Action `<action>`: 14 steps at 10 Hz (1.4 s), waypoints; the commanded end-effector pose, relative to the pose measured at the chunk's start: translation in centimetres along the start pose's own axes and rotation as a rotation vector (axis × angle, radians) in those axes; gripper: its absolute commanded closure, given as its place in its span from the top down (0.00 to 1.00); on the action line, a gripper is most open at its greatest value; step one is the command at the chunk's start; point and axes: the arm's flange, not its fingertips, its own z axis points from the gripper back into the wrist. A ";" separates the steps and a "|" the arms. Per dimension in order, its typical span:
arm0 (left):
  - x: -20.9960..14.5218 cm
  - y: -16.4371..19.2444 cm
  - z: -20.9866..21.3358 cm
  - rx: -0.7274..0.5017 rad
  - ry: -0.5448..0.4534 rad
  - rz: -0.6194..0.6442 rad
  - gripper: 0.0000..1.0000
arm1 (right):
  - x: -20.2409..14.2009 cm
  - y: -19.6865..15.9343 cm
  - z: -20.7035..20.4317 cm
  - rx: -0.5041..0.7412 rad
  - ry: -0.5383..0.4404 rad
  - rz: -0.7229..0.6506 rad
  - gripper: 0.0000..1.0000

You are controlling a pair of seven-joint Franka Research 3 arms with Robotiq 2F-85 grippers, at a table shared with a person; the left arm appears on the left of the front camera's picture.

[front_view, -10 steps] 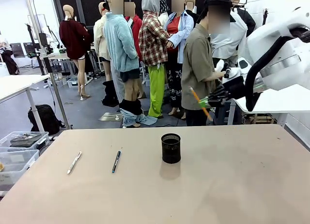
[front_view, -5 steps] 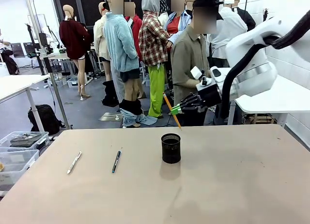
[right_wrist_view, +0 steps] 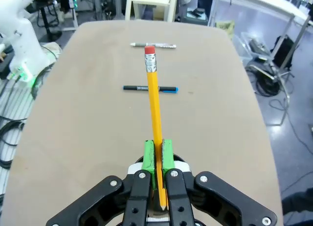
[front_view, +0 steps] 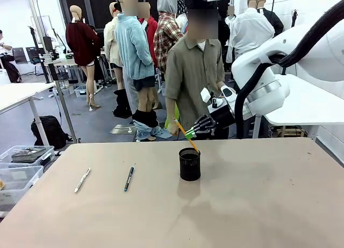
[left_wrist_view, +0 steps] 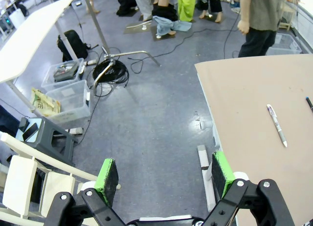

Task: Place the pens into the pen holder.
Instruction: Pick up a writing instrument from the table and place it into the Pen holder.

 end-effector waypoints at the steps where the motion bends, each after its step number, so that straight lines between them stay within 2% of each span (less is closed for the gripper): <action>1: 0.0 0.1 -0.2 0.009 -0.001 0.017 1.00 | -0.3 -0.8 -1.6 0.008 -0.005 -0.027 0.00; 3: 0.0 0.1 -0.2 0.009 -0.001 0.017 1.00 | -0.5 -0.9 -1.5 0.004 -0.021 -0.025 0.00; 6: 0.0 0.1 -0.2 0.009 -0.001 0.017 1.00 | -1.7 -0.9 -3.5 0.008 0.038 -0.042 0.00; 7: 0.0 0.1 -0.2 0.009 -0.001 0.017 1.00 | -2.3 -0.9 -3.8 0.003 0.051 -0.055 0.08; 9: 0.0 0.1 -0.2 0.009 -0.001 0.017 1.00 | -2.8 -0.8 -3.5 -0.011 0.052 -0.061 0.47; 10: 0.0 0.1 -0.2 0.009 -0.001 0.017 1.00 | -2.8 -0.7 -2.8 -0.017 0.042 -0.057 0.54; 12: 0.0 0.1 -0.2 0.009 -0.001 0.017 1.00 | -3.0 0.0 -0.2 -0.040 0.033 -0.073 0.54; 14: 0.0 0.1 -0.2 0.009 -0.001 0.017 1.00 | -4.5 1.1 6.8 -0.194 0.125 -0.165 0.54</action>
